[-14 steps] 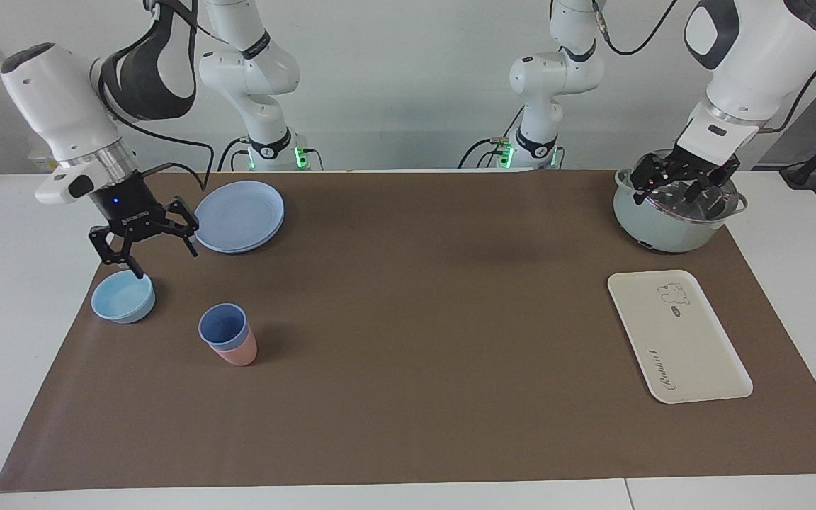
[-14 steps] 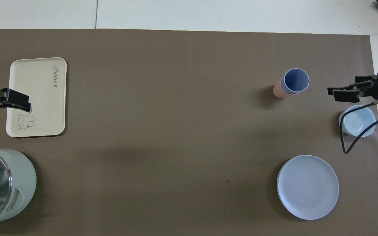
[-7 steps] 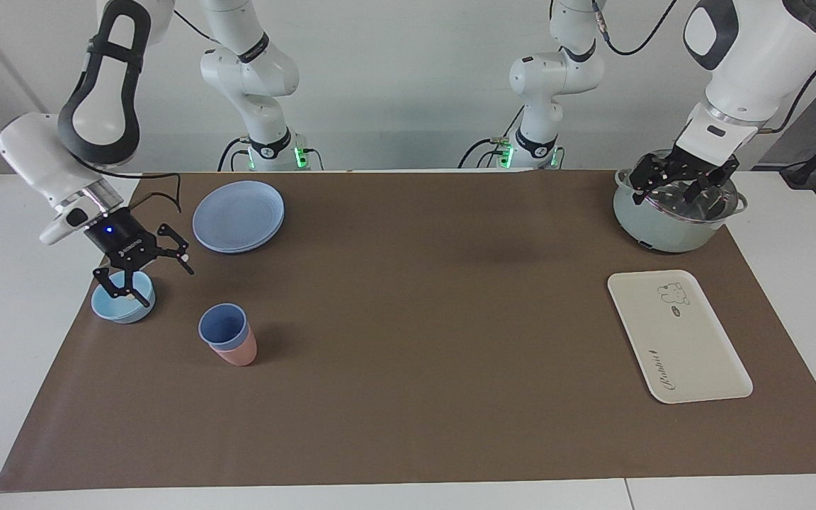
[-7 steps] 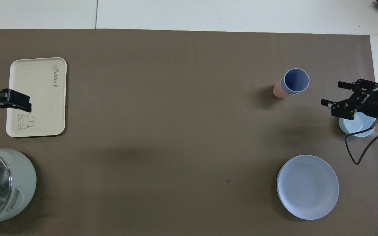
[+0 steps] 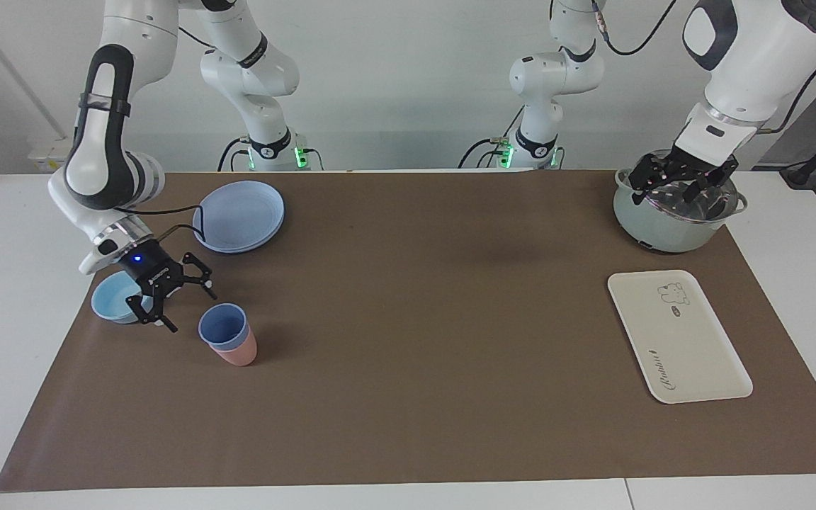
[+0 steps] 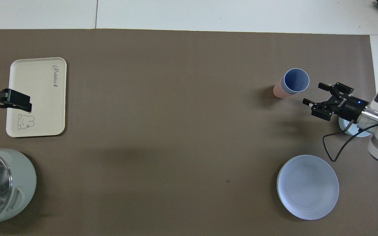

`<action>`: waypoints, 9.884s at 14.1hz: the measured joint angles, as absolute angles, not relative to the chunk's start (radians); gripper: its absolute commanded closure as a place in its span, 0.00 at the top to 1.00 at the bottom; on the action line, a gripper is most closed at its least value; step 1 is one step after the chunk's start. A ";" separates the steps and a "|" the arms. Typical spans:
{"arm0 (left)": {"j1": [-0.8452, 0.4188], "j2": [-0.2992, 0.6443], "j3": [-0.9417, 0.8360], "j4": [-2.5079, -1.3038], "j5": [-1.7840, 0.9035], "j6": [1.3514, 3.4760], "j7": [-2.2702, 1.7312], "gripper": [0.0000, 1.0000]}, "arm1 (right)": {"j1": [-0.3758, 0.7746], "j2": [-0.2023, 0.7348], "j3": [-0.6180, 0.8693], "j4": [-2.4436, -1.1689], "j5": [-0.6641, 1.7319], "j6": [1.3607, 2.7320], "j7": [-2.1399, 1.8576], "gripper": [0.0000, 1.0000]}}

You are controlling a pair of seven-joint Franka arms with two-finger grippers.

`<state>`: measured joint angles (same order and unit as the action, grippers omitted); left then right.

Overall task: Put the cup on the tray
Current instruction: 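Move the right gripper toward the pink cup, then grasp the pink cup rim with the right gripper and lift, then carry the cup with the right gripper while the left gripper approaches, then grasp the cup with the left gripper beside the right gripper, then carry the cup to the tray with the left gripper while the right withdraws, then lower the cup onto the tray with the left gripper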

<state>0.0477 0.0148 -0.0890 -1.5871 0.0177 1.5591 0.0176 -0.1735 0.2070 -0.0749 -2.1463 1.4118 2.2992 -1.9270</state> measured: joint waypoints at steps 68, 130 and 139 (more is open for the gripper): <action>-0.329 0.070 -0.109 -1.856 -0.850 2.275 -0.297 1.00 | 0.502 -0.010 -0.056 -1.948 0.111 2.292 -0.571 0.00; 0.302 0.361 -0.065 -1.754 -0.103 2.319 0.253 0.00 | -0.060 0.328 -0.074 -2.051 1.612 2.327 -2.171 0.00; 0.326 0.397 -0.075 -1.682 -0.103 2.311 0.247 0.55 | -0.065 0.338 -0.074 -2.083 1.668 2.299 -2.245 1.00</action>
